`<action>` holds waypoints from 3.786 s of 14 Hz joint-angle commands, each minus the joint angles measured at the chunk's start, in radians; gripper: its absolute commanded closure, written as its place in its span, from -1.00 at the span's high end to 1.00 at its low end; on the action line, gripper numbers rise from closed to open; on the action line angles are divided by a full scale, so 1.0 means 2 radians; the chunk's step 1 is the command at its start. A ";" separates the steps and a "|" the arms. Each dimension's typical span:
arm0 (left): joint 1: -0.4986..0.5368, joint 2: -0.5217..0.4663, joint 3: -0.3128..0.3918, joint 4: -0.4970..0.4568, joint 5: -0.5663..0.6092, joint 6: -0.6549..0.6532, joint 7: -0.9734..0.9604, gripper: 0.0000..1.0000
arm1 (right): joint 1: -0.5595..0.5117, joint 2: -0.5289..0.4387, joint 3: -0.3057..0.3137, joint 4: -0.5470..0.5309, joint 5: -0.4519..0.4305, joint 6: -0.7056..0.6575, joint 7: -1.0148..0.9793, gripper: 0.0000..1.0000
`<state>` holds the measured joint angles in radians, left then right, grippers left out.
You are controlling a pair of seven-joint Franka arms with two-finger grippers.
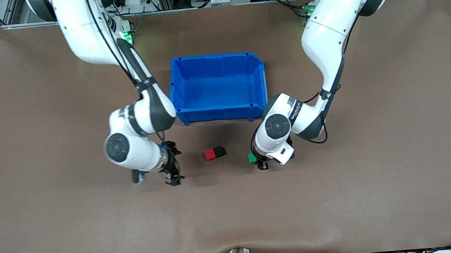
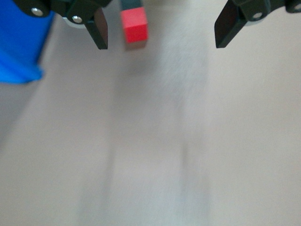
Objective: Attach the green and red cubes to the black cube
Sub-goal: 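Set the red cube beside the black cube and open the right gripper, then press the green cube onto the black cube while the right gripper withdraws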
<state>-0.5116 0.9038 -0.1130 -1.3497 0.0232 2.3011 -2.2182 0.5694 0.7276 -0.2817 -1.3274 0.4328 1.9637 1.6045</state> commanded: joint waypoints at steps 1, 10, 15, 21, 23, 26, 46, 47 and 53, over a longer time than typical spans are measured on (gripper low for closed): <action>-0.021 0.017 0.007 0.021 -0.009 -0.008 -0.030 -1.00 | -0.037 -0.009 -0.016 0.041 -0.009 -0.090 -0.089 1.00; -0.058 0.011 0.010 0.016 -0.001 -0.030 -0.143 -1.00 | -0.146 -0.132 -0.054 0.046 -0.055 -0.256 -0.529 1.00; -0.067 0.014 0.010 0.018 0.003 -0.037 -0.142 -1.00 | -0.217 -0.231 0.008 0.049 -0.128 -0.321 -0.742 1.00; -0.076 0.014 0.010 0.023 0.009 -0.028 -0.139 -1.00 | -0.301 -0.336 0.128 -0.030 -0.184 -0.334 -0.821 1.00; -0.076 0.014 0.010 0.024 0.009 -0.012 -0.139 -1.00 | -0.291 -0.380 0.127 -0.114 -0.188 -0.286 -0.818 1.00; -0.077 0.016 0.013 0.024 0.009 0.008 -0.140 -1.00 | -0.288 -0.393 0.129 -0.125 -0.206 -0.269 -0.819 1.00; -0.102 0.023 0.029 0.022 0.011 0.025 -0.158 1.00 | -0.291 -0.368 0.125 -0.043 -0.190 -0.336 -0.824 1.00; -0.099 0.015 0.032 0.022 0.011 0.022 -0.156 1.00 | -0.291 -0.368 0.125 -0.043 -0.190 -0.336 -0.824 1.00; -0.091 -0.054 0.063 0.022 0.058 -0.041 -0.094 1.00 | -0.292 -0.366 0.125 -0.043 -0.190 -0.338 -0.823 1.00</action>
<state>-0.6971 0.8567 0.0068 -1.2839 0.1112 2.2576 -2.4384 -0.0044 0.0112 -0.0335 -1.3983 0.0375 1.2878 -0.0309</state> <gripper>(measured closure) 0.000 0.000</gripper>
